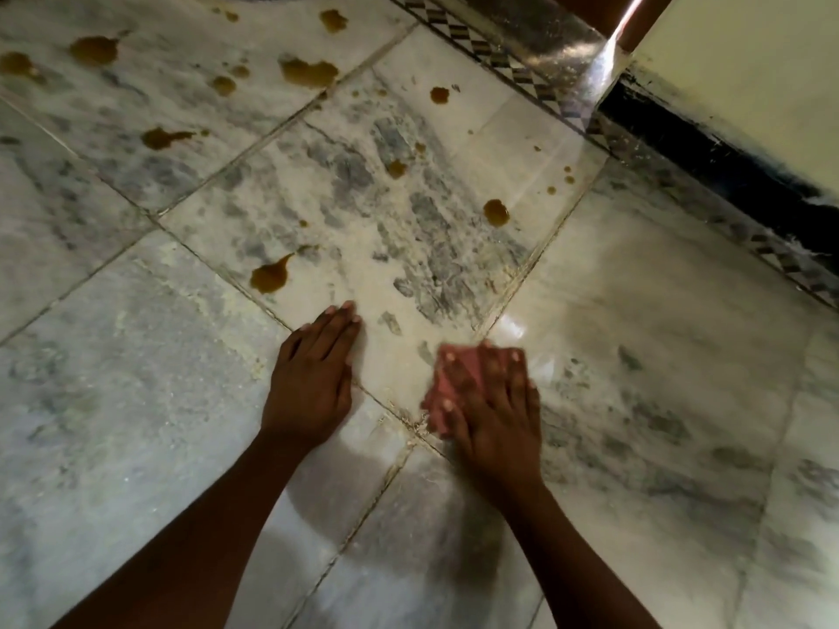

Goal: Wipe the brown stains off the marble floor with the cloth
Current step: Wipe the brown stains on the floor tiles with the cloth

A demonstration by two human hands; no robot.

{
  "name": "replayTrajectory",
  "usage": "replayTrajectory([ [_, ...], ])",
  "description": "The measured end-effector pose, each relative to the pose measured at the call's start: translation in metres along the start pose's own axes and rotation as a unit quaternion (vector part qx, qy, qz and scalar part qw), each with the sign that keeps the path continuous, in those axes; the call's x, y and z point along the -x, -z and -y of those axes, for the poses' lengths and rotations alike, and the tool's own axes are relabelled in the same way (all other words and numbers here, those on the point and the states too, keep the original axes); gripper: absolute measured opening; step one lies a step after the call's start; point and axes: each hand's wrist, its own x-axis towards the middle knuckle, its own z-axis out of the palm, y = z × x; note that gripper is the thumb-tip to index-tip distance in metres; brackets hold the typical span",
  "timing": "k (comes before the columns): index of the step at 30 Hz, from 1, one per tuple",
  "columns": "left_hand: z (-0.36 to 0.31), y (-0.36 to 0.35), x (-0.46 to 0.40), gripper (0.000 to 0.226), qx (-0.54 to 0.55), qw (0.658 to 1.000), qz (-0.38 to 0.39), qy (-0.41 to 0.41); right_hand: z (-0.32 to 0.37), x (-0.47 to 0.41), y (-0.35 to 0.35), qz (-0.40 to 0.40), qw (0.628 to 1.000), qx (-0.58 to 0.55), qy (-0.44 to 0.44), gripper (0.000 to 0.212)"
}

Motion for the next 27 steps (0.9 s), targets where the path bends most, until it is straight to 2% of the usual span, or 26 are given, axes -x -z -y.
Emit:
replayTrajectory([
  [3, 0.0, -0.001, 0.0, 0.061, 0.008, 1.0, -0.014, 0.004, 0.009, -0.048, -0.002, -0.028, 0.996, -0.016, -0.084, 0.065],
  [8, -0.001, 0.005, -0.002, 0.064, 0.009, 1.0, -0.005, 0.011, 0.015, -0.084, 0.001, -0.005, 1.0, 0.016, 0.011, 0.065],
  [15, -0.003, 0.009, -0.003, 0.065, 0.015, 1.0, 0.011, 0.019, 0.04, -0.059, -0.005, -0.035, 0.999, -0.015, -0.026, 0.059],
  [19, -0.005, 0.011, -0.004, 0.068, 0.017, 0.999, 0.013, 0.023, 0.054, -0.019, -0.013, -0.036, 0.998, 0.008, 0.044, 0.059],
  [22, -0.003, 0.009, -0.002, 0.067, 0.014, 1.0, 0.012, 0.022, 0.046, 0.002, -0.015, -0.025, 0.998, 0.027, 0.056, 0.059],
  [24, -0.003, 0.008, -0.002, 0.066, 0.018, 1.0, 0.012, 0.019, 0.042, 0.002, -0.013, -0.022, 0.999, 0.027, 0.031, 0.061],
  [27, -0.002, 0.008, -0.001, 0.064, 0.02, 0.999, 0.015, 0.023, 0.053, -0.027, -0.012, -0.058, 0.994, -0.026, -0.089, 0.063],
])
